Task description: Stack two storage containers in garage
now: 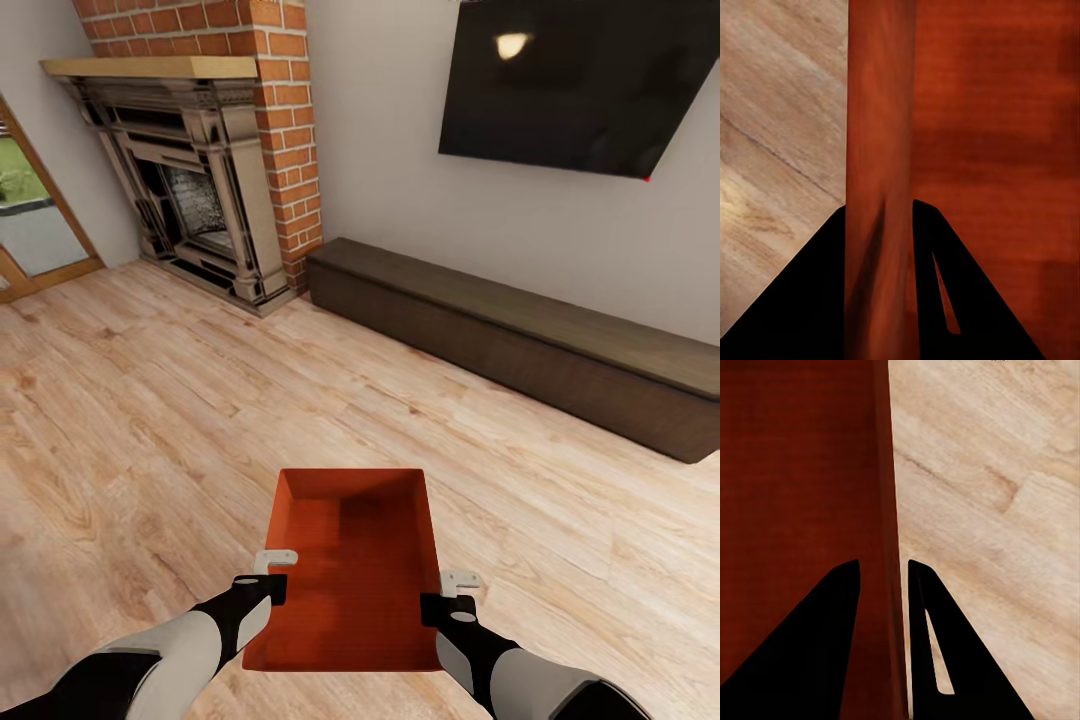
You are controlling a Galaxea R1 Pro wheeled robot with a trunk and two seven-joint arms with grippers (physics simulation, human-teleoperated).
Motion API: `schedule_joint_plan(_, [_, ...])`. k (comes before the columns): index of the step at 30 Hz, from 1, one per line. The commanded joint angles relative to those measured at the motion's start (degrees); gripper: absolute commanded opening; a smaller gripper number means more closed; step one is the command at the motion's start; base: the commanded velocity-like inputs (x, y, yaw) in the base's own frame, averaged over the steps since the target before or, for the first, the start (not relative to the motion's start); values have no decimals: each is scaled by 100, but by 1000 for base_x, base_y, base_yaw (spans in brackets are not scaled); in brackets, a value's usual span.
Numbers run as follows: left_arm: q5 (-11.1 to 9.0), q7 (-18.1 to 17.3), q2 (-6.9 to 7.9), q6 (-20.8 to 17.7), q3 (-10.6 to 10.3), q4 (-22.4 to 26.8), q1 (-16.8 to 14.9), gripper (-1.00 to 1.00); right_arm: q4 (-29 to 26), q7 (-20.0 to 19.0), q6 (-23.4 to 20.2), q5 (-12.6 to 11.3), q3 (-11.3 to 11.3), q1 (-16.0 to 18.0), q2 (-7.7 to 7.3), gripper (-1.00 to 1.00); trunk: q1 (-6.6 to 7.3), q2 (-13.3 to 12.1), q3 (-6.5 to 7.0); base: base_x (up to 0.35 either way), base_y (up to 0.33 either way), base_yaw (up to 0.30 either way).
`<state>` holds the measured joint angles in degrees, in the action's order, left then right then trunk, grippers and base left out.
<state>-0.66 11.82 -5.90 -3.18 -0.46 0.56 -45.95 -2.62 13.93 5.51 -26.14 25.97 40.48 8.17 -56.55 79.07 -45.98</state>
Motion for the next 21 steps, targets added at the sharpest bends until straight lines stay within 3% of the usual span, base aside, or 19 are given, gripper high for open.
schedule_joint_plan(1, [-57, 233, 1, -34, -42, -21, -1, -100, -2, 40, 232, -5, 242, 4, -44, -100, 23, -40, 15, 0, 0, 0])
schedule_joint_plan(21, [-57, 233, 1, -34, -42, -21, -1, -100, -2, 24, 230, -5, 250, 4, -35, -100, 462, -842, 374, 0, 0, 0])
